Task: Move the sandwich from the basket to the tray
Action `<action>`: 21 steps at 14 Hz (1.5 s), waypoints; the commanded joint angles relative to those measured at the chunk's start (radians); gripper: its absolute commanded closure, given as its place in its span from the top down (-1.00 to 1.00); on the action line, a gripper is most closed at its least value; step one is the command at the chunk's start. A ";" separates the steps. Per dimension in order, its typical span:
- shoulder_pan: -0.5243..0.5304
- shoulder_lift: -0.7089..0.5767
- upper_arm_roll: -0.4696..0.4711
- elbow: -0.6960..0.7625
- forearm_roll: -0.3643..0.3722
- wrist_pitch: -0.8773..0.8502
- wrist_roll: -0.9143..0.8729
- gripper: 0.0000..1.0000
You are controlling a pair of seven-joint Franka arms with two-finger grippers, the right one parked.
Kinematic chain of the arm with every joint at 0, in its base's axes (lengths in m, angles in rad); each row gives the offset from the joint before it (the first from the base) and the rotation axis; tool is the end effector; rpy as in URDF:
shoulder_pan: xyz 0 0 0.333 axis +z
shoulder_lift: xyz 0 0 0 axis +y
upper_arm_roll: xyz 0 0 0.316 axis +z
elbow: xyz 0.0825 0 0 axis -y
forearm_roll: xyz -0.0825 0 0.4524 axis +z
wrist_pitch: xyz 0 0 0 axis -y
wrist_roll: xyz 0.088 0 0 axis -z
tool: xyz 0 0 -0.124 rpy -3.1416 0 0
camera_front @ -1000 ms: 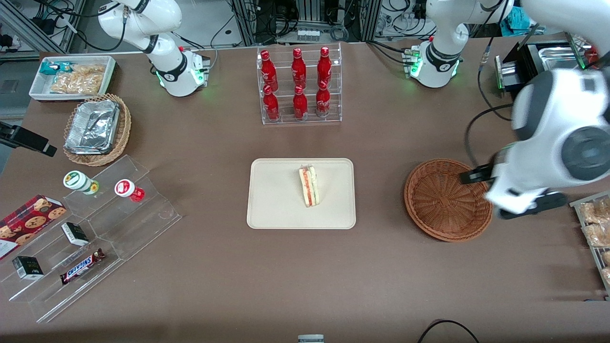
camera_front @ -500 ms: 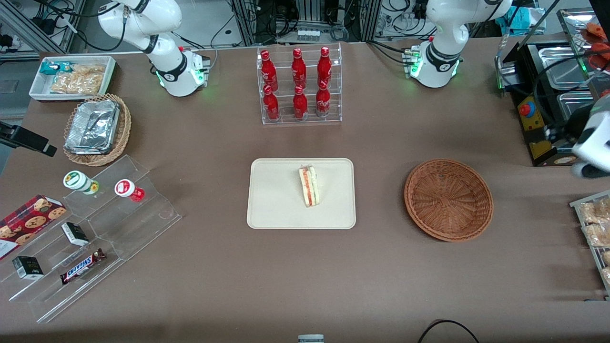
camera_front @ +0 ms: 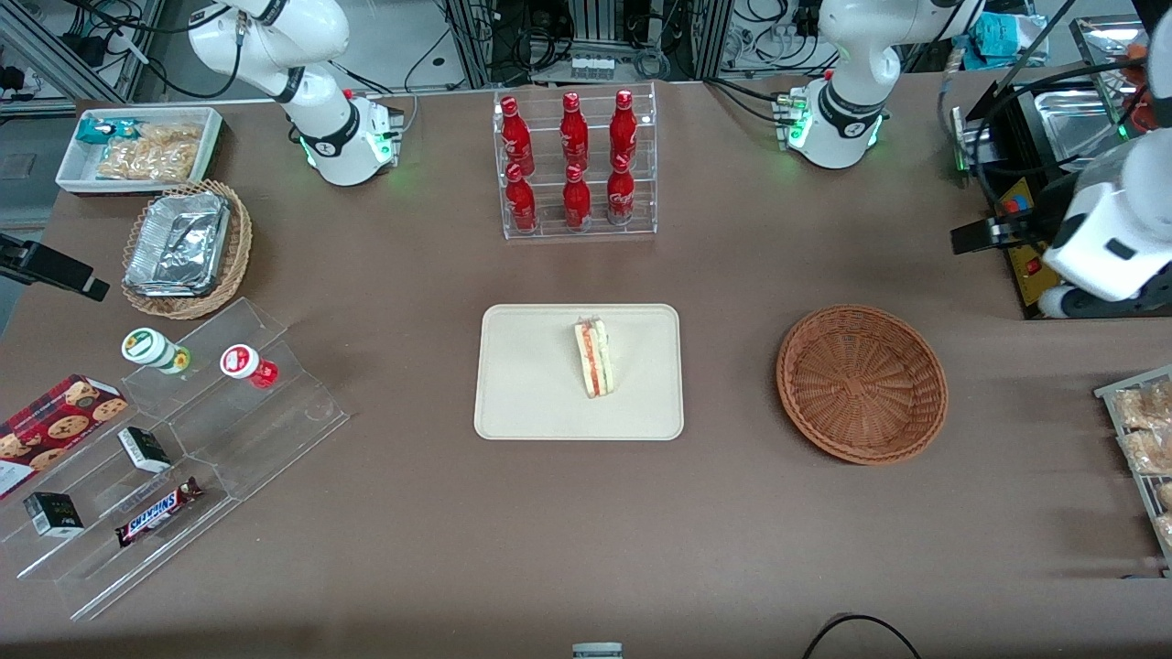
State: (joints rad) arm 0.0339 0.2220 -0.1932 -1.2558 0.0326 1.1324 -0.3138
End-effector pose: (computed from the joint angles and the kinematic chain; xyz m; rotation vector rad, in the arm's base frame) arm 0.6275 -0.0813 0.6029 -3.0200 -0.2430 0.5118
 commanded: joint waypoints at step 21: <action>-0.015 -0.201 0.078 -0.254 0.027 0.199 -0.004 1.00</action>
State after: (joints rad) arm 0.0282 0.0162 -0.1109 -1.5283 0.0669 1.3446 -0.3187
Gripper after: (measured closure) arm 0.000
